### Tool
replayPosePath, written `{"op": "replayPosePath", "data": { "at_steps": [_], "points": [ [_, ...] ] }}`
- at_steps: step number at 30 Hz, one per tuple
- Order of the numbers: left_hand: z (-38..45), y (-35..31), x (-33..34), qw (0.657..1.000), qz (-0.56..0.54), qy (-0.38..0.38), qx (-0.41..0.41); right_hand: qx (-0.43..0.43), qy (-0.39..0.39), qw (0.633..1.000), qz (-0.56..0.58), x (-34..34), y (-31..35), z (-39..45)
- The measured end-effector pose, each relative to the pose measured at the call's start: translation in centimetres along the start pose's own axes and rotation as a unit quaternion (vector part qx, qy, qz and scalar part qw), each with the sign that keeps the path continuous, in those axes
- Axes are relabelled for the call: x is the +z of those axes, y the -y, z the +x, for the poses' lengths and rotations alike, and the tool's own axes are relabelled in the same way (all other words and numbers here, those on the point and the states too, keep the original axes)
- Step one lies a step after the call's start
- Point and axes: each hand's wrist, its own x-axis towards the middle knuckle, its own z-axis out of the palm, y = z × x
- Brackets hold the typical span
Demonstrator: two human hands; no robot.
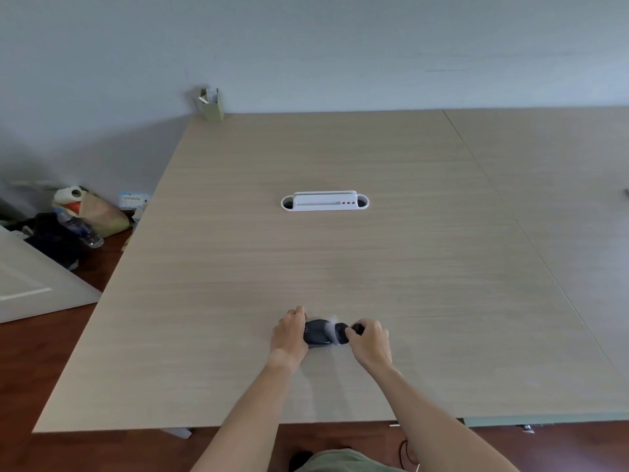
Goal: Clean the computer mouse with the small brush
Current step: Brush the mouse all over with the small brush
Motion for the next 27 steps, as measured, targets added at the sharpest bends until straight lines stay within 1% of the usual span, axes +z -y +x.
{"op": "replayPosePath", "data": {
  "at_steps": [2,3,6,8,10,12,13,15,17,20,22,25,27],
  "points": [
    [-0.1,0.1,-0.1,1.000,-0.012,0.000,-0.005,0.005,-0.033,0.999,-0.002,0.2,0.1,0.0],
    [-0.2,0.1,-0.1,1.000,-0.018,0.001,-0.007,-0.007,-0.036,0.999,0.011,0.3,0.3,0.0],
    [-0.3,0.2,-0.1,1.000,-0.026,-0.002,-0.012,-0.041,0.004,0.998,0.037,0.5,0.9,-0.3],
    [-0.4,0.1,-0.1,1.000,-0.026,-0.003,-0.018,-0.033,0.014,0.999,0.016,0.9,0.9,-0.3],
    [-0.4,-0.1,-0.2,0.999,-0.025,-0.001,-0.026,-0.005,-0.018,1.000,0.001,0.9,0.9,-0.3],
    [-0.6,-0.1,-0.2,0.999,-0.024,0.001,-0.034,-0.008,-0.040,0.999,0.013,0.8,1.0,-0.4],
    [-0.6,-0.1,-0.2,0.999,-0.023,0.002,-0.038,-0.021,-0.033,0.999,0.027,0.8,1.0,-0.5],
    [-0.6,-0.1,-0.2,0.999,-0.020,0.003,-0.041,-0.041,0.003,0.998,0.045,0.8,1.3,-0.7],
    [-0.5,-0.1,-0.3,0.999,-0.018,0.008,-0.039,-0.042,0.016,0.999,0.029,0.9,1.2,-0.8],
    [-0.2,0.0,-0.5,0.999,-0.008,0.029,-0.025,-0.009,-0.035,0.999,-0.003,0.8,1.1,-0.5],
    [-0.1,0.2,-0.6,0.999,0.005,0.041,-0.009,-0.007,-0.055,0.998,0.002,0.5,1.3,-0.3],
    [0.1,0.1,-0.6,0.999,0.015,0.040,0.012,-0.034,-0.027,0.999,0.023,0.3,1.6,0.0],
    [0.1,0.1,-0.4,0.999,-0.005,0.034,0.025,-0.033,0.003,0.999,0.022,0.3,1.8,0.1]
  ]
}}
